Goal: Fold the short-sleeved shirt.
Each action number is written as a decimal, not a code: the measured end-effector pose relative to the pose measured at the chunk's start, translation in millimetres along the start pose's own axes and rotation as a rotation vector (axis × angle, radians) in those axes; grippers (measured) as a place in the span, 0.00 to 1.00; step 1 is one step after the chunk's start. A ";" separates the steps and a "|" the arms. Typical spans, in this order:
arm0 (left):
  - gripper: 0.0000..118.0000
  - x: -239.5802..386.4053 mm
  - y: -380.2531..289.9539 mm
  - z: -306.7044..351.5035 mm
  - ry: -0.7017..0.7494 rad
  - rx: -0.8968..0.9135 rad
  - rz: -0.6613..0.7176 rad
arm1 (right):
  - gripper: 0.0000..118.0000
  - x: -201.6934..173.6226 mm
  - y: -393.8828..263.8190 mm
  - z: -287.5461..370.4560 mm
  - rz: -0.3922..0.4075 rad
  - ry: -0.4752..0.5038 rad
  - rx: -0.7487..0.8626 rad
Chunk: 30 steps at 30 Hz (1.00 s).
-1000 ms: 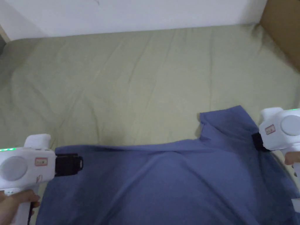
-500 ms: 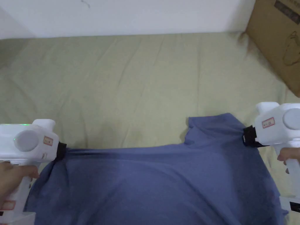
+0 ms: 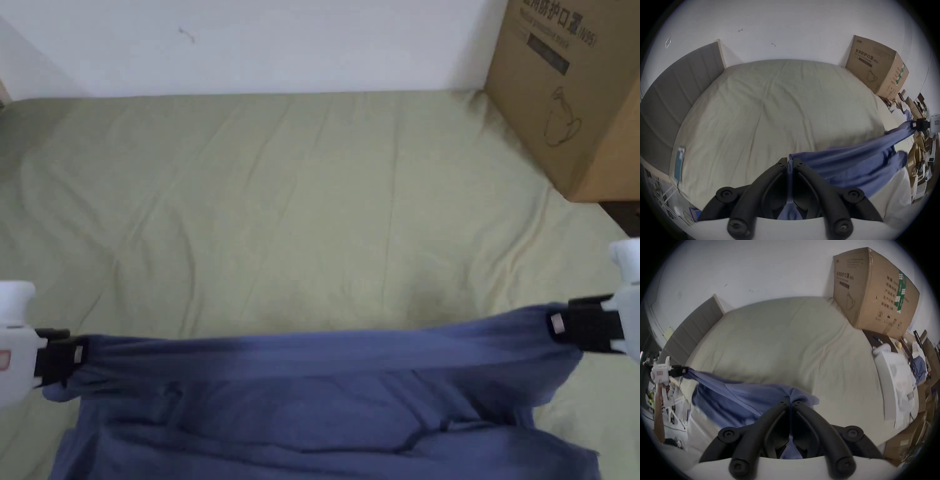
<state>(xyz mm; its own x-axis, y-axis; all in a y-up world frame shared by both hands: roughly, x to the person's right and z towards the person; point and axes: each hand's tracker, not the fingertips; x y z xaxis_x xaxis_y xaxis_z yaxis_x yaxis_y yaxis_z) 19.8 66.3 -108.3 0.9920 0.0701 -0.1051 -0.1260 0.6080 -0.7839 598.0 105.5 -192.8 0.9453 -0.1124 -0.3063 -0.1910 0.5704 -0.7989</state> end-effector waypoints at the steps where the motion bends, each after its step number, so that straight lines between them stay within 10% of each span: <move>1: 0.03 0.0 -18.5 -1.3 0.004 -0.028 -0.010 | 0.01 -4.4 -20.3 -1.0 0.008 0.002 -0.019; 9: 0.06 -16.2 -113.5 -37.5 -0.011 -0.146 0.133 | 0.01 -11.7 -134.8 -61.2 -0.058 -0.042 -0.190; 11: 0.37 -20.8 -114.3 -35.0 -0.002 -0.060 0.186 | 0.14 -13.7 -139.7 -64.1 -0.095 -0.056 -0.153; 13: 0.92 -23.3 -109.5 -30.6 0.008 -0.067 0.198 | 0.68 -16.4 -137.1 -57.5 -0.090 -0.038 -0.143; 14: 1.00 -24.7 -107.7 -29.2 0.017 -0.084 0.200 | 0.86 -19.9 -134.4 -55.2 -0.081 -0.017 -0.146; 20: 0.94 -29.1 -105.7 9.2 -0.022 -0.020 0.221 | 0.71 -61.2 -106.6 -2.2 0.059 -0.029 0.122; 21: 0.87 -28.5 -106.7 15.6 -0.029 -0.001 0.226 | 0.54 -72.0 -101.9 8.8 0.068 -0.001 0.191; 23: 0.39 -25.1 -108.8 29.3 -0.071 0.041 0.241 | 0.16 -94.4 -91.6 21.9 0.046 0.042 0.315; 25: 0.00 -26.8 -112.7 33.0 -0.097 0.037 0.264 | 0.02 -117.6 -83.8 23.4 0.014 0.092 0.389; 30: 0.00 -26.0 -126.8 32.2 -0.069 -0.001 0.230 | 0.00 -178.6 -80.0 21.4 0.068 0.112 0.534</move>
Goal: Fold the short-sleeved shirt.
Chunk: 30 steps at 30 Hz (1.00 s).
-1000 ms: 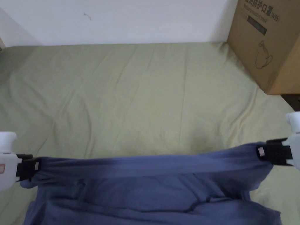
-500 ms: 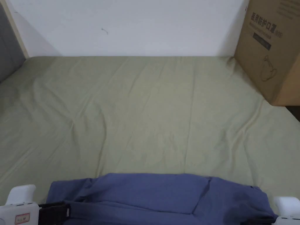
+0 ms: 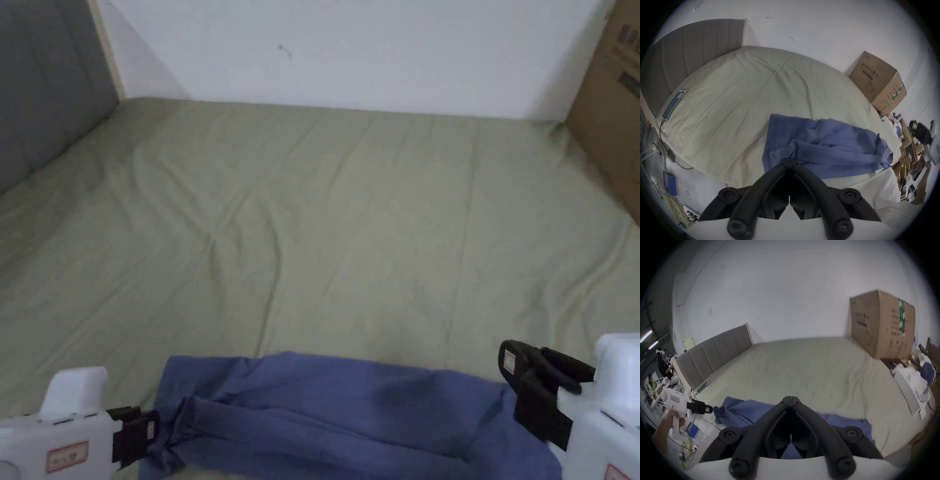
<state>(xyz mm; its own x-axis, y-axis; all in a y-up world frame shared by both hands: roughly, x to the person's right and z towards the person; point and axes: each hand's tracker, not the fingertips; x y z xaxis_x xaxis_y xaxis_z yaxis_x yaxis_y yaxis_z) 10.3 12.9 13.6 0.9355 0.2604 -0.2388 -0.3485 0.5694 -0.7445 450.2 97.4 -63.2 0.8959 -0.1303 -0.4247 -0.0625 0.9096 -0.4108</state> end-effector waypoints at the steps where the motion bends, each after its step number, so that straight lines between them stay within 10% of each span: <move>1: 0.00 -4.7 -3.9 -0.5 0.001 0.011 0.014 | 0.00 -10.3 1.2 -0.8 0.012 0.032 -0.001; 6: 0.07 -50.4 0.0 -7.0 -0.164 0.052 0.221 | 0.00 -47.8 -6.4 -11.4 0.011 0.083 -0.009; 8: 0.66 -63.3 9.3 -13.3 -0.247 0.039 0.301 | 0.00 -59.3 -9.5 -15.8 0.086 0.051 0.022; 10: 0.94 -77.5 16.7 -27.7 -0.298 0.017 0.357 | 0.00 -68.9 -13.3 -19.4 0.093 0.037 0.039; 18: 0.93 -105.7 35.6 -94.7 -0.519 -0.144 0.481 | 0.00 -81.2 -19.4 -42.6 0.118 0.022 -0.012; 21: 0.93 -110.1 33.1 -103.8 -0.605 -0.119 0.489 | 0.00 -75.2 -12.4 -39.6 -0.014 0.037 -0.001; 23: 0.71 -118.7 31.7 -107.6 -0.709 -0.123 0.591 | 0.00 -71.2 -5.6 -39.8 -0.036 0.042 -0.007; 26: 0.05 -106.7 25.7 -137.3 -0.686 -0.236 0.567 | 0.00 -65.5 -0.9 -42.0 -0.034 0.042 -0.007; 30: 0.05 -93.8 31.6 -139.2 -0.680 -0.232 0.543 | 0.00 -58.1 3.3 -37.2 -0.040 0.040 -0.009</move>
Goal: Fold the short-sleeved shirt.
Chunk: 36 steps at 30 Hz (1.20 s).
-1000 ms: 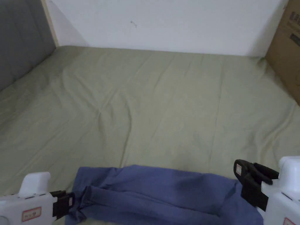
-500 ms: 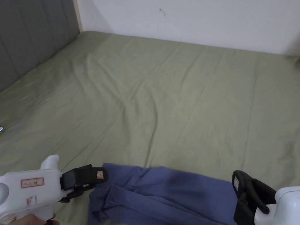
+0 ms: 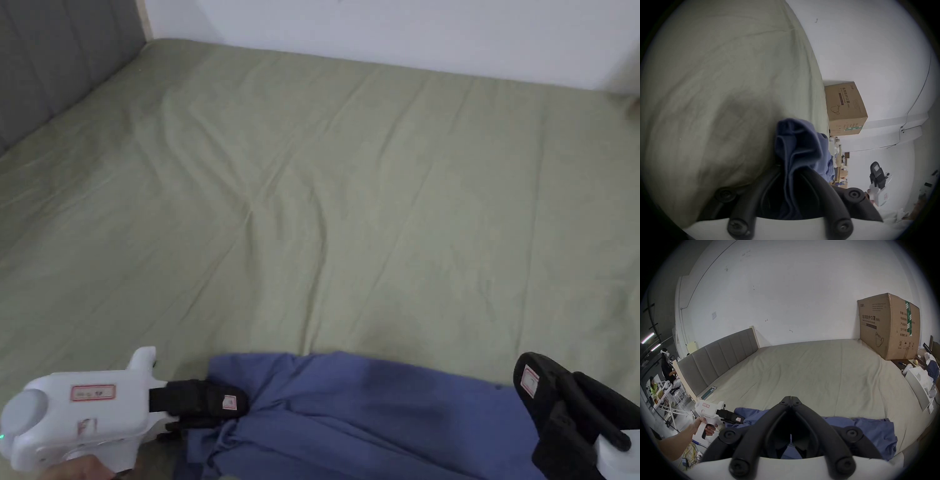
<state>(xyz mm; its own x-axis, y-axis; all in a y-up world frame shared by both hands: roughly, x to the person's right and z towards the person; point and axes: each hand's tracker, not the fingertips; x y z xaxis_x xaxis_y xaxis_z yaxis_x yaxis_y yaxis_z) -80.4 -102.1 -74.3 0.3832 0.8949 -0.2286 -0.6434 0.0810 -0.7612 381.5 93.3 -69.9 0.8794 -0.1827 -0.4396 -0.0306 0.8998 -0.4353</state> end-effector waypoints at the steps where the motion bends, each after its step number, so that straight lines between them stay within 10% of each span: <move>1: 0.04 8.0 -1.2 0.2 0.083 0.003 -0.053 | 0.00 2.3 0.2 3.3 0.003 -0.003 0.001; 13: 0.05 205.8 -52.7 -0.9 0.216 0.078 -0.352 | 0.00 61.1 -2.8 35.2 -0.064 -0.092 0.003; 21: 0.05 273.6 -115.4 -154.9 0.242 -0.190 -0.493 | 0.00 119.2 -9.1 73.5 -0.209 -0.142 0.060; 23: 0.19 264.5 -120.7 -197.1 0.256 -0.301 -0.507 | 0.00 131.0 -11.3 85.0 -0.214 -0.149 0.072; 25: 0.69 259.6 -128.0 -227.4 0.276 -0.302 -0.515 | 0.00 139.7 -15.5 93.2 -0.219 -0.185 0.087; 27: 0.96 259.1 -132.6 -247.7 0.297 -0.299 -0.481 | 0.00 150.4 -19.2 98.4 -0.255 -0.200 0.085; 36: 0.97 276.7 -120.7 -214.7 0.286 -0.219 -0.542 | 0.00 173.6 -32.0 103.9 -0.328 -0.210 0.062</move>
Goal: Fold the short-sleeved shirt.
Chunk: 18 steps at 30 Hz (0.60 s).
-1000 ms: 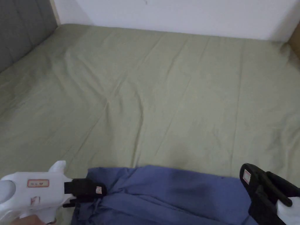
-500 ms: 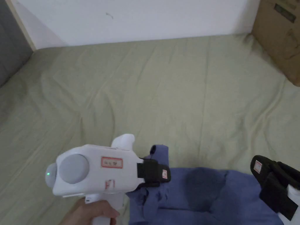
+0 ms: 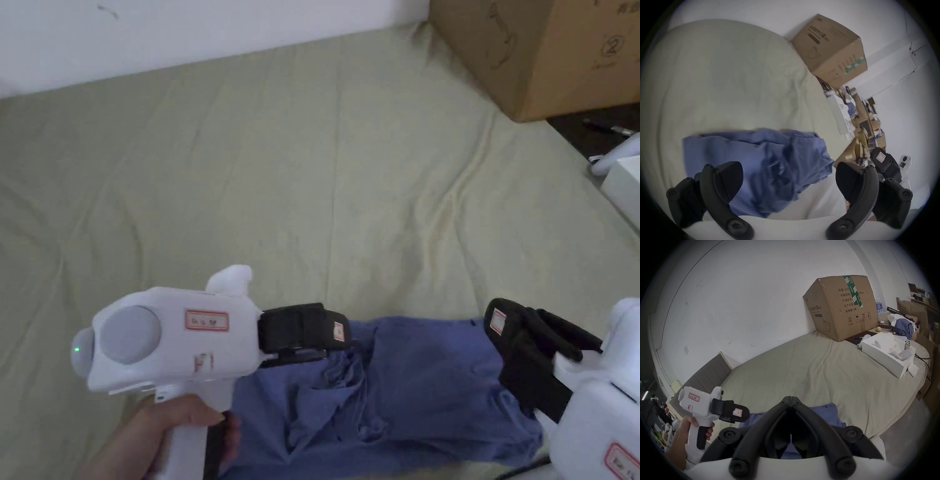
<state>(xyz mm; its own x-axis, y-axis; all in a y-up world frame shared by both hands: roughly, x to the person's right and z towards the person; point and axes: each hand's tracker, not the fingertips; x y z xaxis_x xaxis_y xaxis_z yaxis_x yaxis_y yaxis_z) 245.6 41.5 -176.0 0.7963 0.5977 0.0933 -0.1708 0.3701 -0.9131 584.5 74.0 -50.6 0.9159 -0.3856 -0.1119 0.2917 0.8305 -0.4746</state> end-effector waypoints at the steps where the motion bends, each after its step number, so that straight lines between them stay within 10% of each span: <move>1: 0.94 -7.8 -0.9 8.3 0.039 0.002 0.025 | 0.00 -0.7 -1.2 -0.7 -0.003 0.005 -0.002; 3: 0.67 -21.7 -5.1 20.4 0.095 0.026 0.069 | 0.00 -1.6 -3.4 -1.3 -0.002 0.009 -0.007; 5: 0.06 -34.2 -12.7 22.8 0.189 0.025 0.070 | 0.00 -3.1 -6.2 -3.2 0.002 0.015 -0.016; 8: 0.00 -30.7 -29.0 13.2 0.334 -0.030 -0.091 | 0.00 -5.6 -9.6 -5.8 0.000 0.025 -0.030; 18: 0.00 8.1 -59.7 -62.5 0.115 -0.201 -0.151 | 0.00 -7.7 -10.8 -7.5 0.027 0.032 -0.062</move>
<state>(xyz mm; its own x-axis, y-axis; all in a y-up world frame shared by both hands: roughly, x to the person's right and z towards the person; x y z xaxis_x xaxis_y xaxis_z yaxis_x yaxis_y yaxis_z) 298.5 -20.2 -145.5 0.8665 0.4578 0.1989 0.0641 0.2930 -0.9540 572.2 64.9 -51.2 0.9135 -0.3772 -0.1526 0.2488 0.8145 -0.5240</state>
